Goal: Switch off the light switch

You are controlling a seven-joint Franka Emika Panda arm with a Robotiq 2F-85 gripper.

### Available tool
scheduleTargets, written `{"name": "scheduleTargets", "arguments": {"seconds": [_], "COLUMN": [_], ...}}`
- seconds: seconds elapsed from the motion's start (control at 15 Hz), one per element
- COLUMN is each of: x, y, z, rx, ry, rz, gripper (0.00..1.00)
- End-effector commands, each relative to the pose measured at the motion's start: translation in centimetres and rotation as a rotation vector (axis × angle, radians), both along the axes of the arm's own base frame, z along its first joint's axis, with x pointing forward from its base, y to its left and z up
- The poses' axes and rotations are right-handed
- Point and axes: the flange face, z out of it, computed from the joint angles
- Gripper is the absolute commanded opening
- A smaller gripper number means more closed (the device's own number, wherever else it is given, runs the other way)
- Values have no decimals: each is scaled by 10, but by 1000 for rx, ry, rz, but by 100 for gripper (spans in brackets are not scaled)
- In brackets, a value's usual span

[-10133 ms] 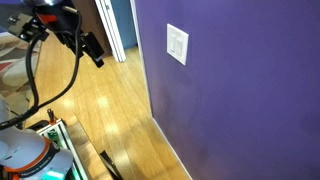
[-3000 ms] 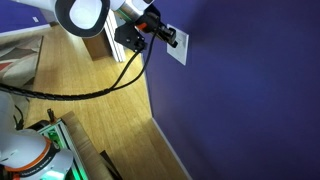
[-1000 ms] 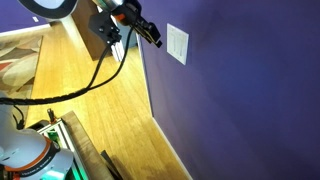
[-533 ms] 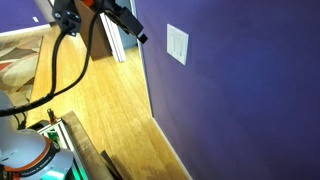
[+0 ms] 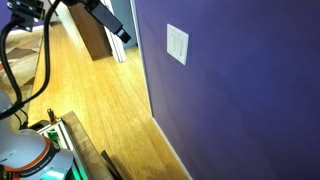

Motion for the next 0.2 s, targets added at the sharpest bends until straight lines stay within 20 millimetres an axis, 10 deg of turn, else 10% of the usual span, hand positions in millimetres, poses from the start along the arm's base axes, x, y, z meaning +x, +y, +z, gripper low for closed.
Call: {"name": "scheduleTargets", "arguments": {"seconds": [0.0, 0.13], "x": [-1, -3], "y": [0, 0], "z": [1, 2], "rx": [3, 4], "ry": [3, 0], "rz": [-4, -7], "gripper": [100, 100]}}
